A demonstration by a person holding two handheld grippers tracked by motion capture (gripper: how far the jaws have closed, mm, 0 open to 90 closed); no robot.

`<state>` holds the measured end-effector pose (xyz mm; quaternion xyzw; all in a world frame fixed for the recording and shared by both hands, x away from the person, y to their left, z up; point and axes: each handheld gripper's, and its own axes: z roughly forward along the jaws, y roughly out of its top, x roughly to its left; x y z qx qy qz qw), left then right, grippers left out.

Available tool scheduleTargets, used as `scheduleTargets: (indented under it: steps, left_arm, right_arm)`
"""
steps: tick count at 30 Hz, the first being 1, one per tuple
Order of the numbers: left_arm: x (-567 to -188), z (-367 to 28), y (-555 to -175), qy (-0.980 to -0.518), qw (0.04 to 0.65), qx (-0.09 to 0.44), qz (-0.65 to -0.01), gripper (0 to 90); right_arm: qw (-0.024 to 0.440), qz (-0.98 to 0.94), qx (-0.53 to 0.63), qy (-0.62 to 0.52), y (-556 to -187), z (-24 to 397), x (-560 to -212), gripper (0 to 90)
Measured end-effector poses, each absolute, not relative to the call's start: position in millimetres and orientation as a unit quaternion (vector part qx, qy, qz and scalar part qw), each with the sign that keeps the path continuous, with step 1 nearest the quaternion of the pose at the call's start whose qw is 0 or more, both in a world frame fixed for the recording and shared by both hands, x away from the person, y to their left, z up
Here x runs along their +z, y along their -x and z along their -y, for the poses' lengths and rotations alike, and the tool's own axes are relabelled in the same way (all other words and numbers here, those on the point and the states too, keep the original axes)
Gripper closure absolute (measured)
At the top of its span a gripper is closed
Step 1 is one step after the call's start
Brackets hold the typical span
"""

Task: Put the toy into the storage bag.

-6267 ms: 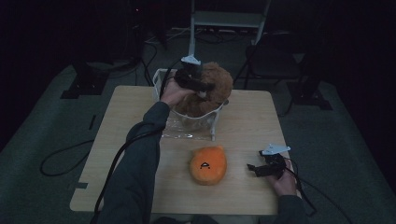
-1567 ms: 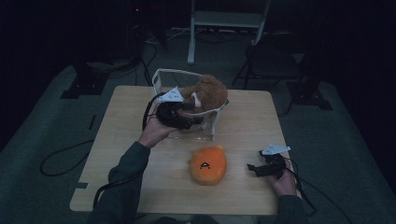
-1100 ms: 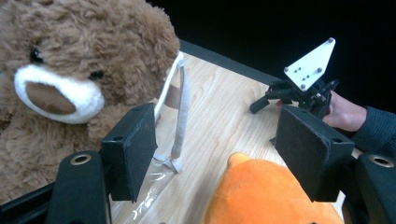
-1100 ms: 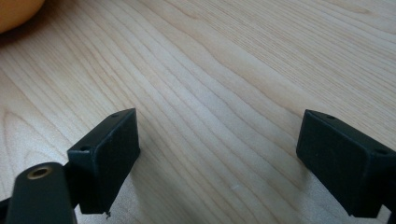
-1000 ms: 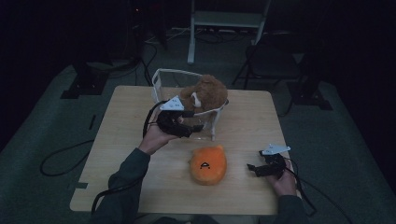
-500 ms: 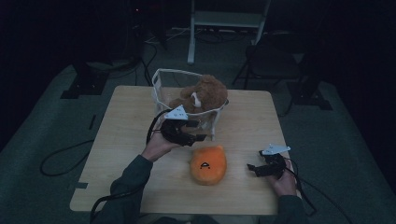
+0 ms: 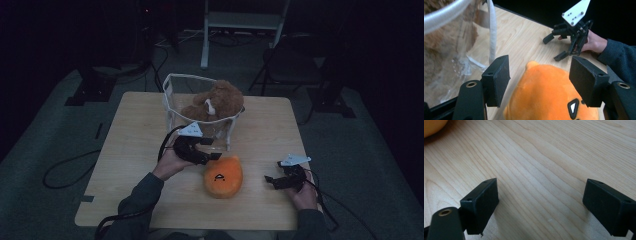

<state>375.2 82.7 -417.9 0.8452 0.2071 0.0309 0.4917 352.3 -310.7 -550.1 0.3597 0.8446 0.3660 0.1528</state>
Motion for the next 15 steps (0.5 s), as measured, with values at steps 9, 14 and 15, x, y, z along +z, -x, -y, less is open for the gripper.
scheduleTargets:
  steps: [9, 14, 15]
  left_arm:
    - [-428, -84, -370, -0.842, 0.497, 0.020, -0.208, 34.4]
    - [-434, -81, -361, -0.848, 0.492, 0.013, -0.198, 35.4]
    - [-436, -81, -359, -0.849, 0.490, 0.012, -0.196, 35.5]
  right_arm:
    - [0.153, -0.845, 0.366, -0.359, -352, 311, -550, 12.5]
    - [0.152, -0.844, 0.366, -0.360, -352, 311, -550, 12.5]
    - [0.153, -0.844, 0.366, -0.360, -352, 311, -550, 12.5]
